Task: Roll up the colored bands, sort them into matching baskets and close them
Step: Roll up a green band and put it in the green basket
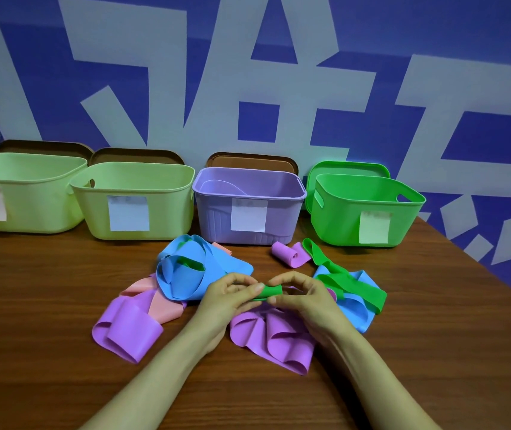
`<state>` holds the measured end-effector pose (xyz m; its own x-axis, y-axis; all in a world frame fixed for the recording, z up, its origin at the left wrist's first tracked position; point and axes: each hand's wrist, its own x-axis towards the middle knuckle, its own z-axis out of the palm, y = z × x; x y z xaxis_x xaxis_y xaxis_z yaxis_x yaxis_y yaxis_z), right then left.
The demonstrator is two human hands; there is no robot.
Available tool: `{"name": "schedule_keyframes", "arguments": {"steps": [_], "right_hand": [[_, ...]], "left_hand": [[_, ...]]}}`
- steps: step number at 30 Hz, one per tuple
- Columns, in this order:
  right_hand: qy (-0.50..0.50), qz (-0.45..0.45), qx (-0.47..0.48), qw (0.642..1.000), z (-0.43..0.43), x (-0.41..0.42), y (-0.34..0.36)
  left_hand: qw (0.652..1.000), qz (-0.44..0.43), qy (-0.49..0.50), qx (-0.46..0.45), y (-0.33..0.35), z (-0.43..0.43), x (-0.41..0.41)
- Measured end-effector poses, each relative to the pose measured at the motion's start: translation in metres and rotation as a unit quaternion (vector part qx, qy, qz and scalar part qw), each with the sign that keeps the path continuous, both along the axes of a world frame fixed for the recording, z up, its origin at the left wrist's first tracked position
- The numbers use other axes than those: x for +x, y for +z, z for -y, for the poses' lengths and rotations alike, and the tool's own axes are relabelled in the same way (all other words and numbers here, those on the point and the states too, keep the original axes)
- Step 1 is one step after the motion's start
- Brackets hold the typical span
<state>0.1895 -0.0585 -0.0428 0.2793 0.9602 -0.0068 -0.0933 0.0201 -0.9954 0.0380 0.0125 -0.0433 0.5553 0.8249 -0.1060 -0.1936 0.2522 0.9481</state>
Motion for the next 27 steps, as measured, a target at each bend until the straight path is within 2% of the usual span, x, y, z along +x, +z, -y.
{"name": "schedule_keyframes", "arguments": {"steps": [3, 8, 11, 15, 19, 21, 25, 27], "right_hand": [[-0.003, -0.010, 0.006, 1.000, -0.002, 0.001, -0.001], [-0.019, -0.085, 0.015, 0.996, -0.005, 0.003, -0.002], [-0.048, -0.067, 0.037, 0.996, -0.005, 0.002, -0.001], [-0.081, 0.048, 0.080, 0.992, -0.003, -0.004, 0.006], [-0.086, 0.050, 0.075, 0.992, 0.001, -0.012, 0.020], [-0.057, 0.088, 0.078, 0.991, 0.002, -0.014, 0.034], [0.016, 0.035, 0.060, 0.997, 0.010, -0.017, 0.066], [0.027, 0.052, 0.057, 0.997, 0.015, -0.022, 0.077]], "left_hand": [[1.000, 0.012, 0.011, 0.001, 0.000, 0.000, 0.001], [0.999, 0.021, 0.025, 0.006, -0.002, -0.002, 0.001], [0.999, -0.014, 0.011, 0.049, -0.005, -0.005, 0.001], [0.983, -0.097, -0.035, 0.153, -0.001, -0.006, 0.000], [0.981, -0.081, -0.039, 0.174, 0.012, -0.004, -0.002], [0.980, -0.077, -0.027, 0.181, 0.024, -0.001, -0.001], [0.987, -0.042, 0.008, 0.157, 0.054, 0.012, -0.011], [0.988, -0.026, 0.016, 0.153, 0.064, 0.020, -0.019]]}}
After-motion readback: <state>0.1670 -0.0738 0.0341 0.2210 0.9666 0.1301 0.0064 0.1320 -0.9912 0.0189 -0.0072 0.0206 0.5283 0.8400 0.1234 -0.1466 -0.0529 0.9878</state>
